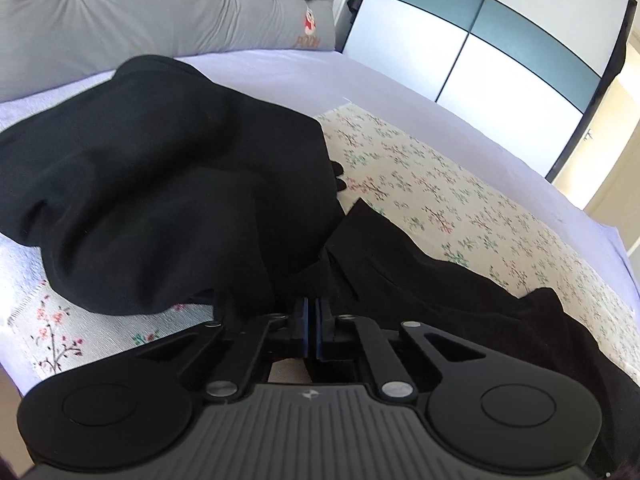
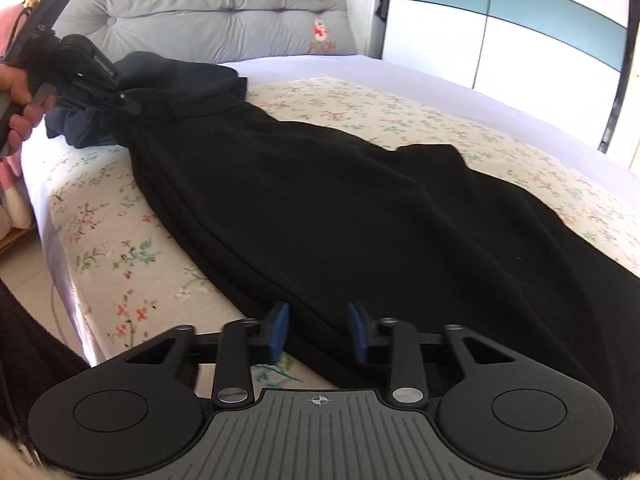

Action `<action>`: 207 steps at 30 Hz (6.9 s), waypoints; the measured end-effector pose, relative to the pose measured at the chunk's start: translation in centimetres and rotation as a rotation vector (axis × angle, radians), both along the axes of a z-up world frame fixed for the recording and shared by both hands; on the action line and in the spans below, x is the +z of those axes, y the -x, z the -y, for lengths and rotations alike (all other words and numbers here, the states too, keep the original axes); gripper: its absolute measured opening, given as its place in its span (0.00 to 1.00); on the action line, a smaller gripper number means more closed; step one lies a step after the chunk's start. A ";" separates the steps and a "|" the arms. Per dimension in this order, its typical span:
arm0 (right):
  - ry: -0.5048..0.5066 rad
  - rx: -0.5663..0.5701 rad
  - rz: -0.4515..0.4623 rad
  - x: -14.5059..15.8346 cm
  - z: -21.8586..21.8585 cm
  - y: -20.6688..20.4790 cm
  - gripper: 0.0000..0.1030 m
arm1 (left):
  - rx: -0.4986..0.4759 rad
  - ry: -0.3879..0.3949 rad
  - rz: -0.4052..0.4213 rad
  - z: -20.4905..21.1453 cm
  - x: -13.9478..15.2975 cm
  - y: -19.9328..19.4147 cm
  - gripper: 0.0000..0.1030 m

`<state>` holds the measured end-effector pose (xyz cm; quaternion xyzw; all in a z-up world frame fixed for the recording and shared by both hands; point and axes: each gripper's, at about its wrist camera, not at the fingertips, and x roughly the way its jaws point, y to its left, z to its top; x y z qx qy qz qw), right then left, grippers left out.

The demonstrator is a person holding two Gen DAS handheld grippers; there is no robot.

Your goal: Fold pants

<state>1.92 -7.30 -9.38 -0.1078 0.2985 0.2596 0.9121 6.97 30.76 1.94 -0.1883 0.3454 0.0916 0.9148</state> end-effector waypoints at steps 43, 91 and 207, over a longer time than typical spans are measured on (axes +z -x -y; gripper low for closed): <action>-0.065 -0.474 -0.102 -1.7 20.4 -6.4 0.45 | -0.578 -0.168 -0.038 23.9 -3.1 -3.7 0.93; -0.368 -0.920 -0.249 0.9 51.9 -8.7 0.06 | -0.791 0.074 0.007 41.5 -4.8 -6.1 1.00; -0.362 -0.206 -0.347 2.8 24.4 0.6 0.11 | -0.774 0.522 -0.324 38.0 -7.0 -11.3 0.85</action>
